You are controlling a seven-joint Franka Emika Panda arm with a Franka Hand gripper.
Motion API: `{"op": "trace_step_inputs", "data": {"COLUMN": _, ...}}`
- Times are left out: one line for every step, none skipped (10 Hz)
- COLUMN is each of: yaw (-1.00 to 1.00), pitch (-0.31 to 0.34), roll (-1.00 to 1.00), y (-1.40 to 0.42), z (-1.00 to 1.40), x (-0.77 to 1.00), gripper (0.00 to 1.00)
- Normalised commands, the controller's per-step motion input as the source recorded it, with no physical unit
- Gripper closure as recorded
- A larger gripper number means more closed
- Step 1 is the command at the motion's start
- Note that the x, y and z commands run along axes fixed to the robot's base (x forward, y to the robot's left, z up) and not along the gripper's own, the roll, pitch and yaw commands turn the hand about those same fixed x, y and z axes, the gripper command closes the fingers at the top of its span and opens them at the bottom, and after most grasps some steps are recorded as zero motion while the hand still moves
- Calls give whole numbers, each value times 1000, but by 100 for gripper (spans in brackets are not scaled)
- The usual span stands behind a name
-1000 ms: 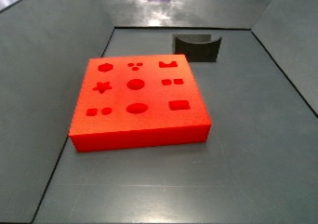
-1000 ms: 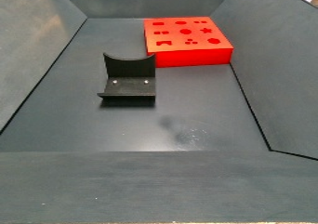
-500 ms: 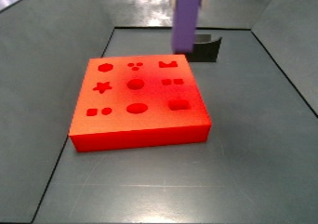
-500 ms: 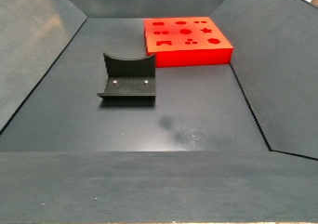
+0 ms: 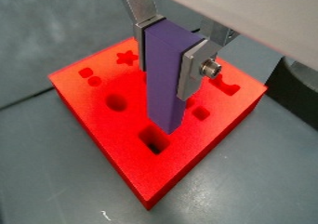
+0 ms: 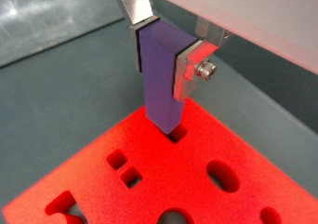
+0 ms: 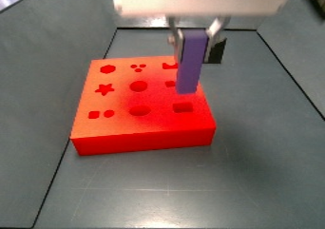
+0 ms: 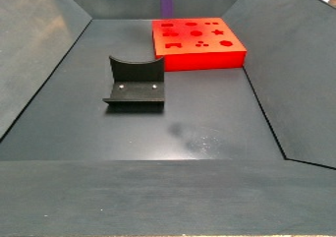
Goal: Pick up the rectangle object. Move up. Move to above the board. Insert the rectangle object.
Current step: Insert the rectangle object.
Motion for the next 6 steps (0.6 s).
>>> {"op": "trace_step_inputs", "data": {"yaw": 0, "pitch": -144, "roll": 83, "y": -54, "z": -509, "x": 0, "gripper": 100}}
{"op": "trace_step_inputs", "data": {"yaw": 0, "pitch": -64, "roll": 51, "y": -146, "z": -360, "x": 74, "gripper": 100}}
{"op": "trace_step_inputs", "data": {"yaw": -23, "pitch": -23, "roll": 0, "y": -154, "z": -131, "x": 0, "gripper": 100}}
{"op": "trace_step_inputs", "data": {"yaw": -26, "pitch": 0, "roll": 17, "y": -209, "z": 0, "x": 0, "gripper": 100}}
{"op": "trace_step_inputs", "data": {"yaw": 0, "pitch": -13, "roll": 34, "y": -171, "z": -89, "x": 0, "gripper": 100}}
{"op": "trace_step_inputs", "data": {"yaw": 0, "pitch": -27, "roll": 71, "y": -34, "z": -309, "x": 0, "gripper": 100}}
